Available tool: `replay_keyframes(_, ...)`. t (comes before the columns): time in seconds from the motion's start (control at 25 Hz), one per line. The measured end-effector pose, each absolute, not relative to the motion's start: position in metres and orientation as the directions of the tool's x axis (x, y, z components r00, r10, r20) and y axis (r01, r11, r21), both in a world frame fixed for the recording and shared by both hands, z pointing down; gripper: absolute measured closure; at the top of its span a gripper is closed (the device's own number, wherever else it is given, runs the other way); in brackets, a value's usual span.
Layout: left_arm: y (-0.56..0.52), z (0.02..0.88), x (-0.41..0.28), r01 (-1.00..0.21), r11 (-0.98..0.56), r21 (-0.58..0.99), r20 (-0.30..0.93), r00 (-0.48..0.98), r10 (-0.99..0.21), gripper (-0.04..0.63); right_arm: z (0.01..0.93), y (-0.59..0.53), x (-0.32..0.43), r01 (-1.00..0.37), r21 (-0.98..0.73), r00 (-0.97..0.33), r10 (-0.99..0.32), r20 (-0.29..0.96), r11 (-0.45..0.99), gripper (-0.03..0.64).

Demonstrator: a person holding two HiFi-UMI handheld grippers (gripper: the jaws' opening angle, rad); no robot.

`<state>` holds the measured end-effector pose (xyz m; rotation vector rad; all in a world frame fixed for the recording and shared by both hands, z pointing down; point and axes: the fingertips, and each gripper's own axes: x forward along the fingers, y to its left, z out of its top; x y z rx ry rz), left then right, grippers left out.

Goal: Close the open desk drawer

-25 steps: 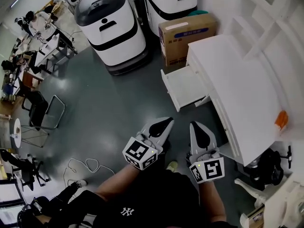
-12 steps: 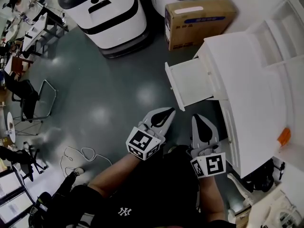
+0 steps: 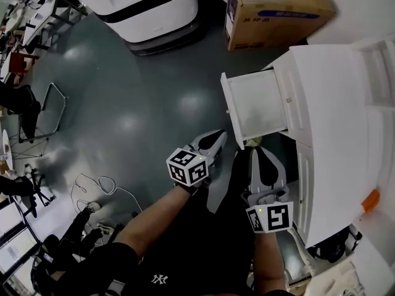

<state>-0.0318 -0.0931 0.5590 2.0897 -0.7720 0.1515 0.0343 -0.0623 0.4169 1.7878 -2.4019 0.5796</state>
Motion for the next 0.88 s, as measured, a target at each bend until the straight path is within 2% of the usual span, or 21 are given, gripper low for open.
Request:
replay_keyframes(0.2, -0.112, 0.672, -0.038, -0.623, -0.229, 0.748, 0.462, 0.736, -0.494, 0.592, 0.479, -0.086, 0.042, -0.92, -0.307, -0.342, -0.883, 0.322, 0.244, 0.594)
replay_keyframes(0.4, -0.126, 0.776, -0.035, -0.604, 0.023, 0.797, 0.53, 0.68, -0.507, 0.592, 0.551, -0.098, 0.059, -0.921, -0.301, -0.352, -0.859, 0.372, 0.247, 0.594)
replay_keyframes(0.52, -0.128, 0.819, -0.034, -0.596, 0.118, 0.794, 0.562, 0.648, -0.514, 0.592, 0.58, -0.1, 0.065, -0.926, -0.282, -0.35, -0.851, 0.392, 0.251, 0.594)
replay_keyframes(0.88, -0.145, 0.884, -0.012, -0.427, 0.356, 0.831, 0.555, 0.62, -0.555, 0.592, 0.62, -0.118, 0.071, -0.914, -0.296, -0.381, -0.833, 0.401, 0.276, 0.594)
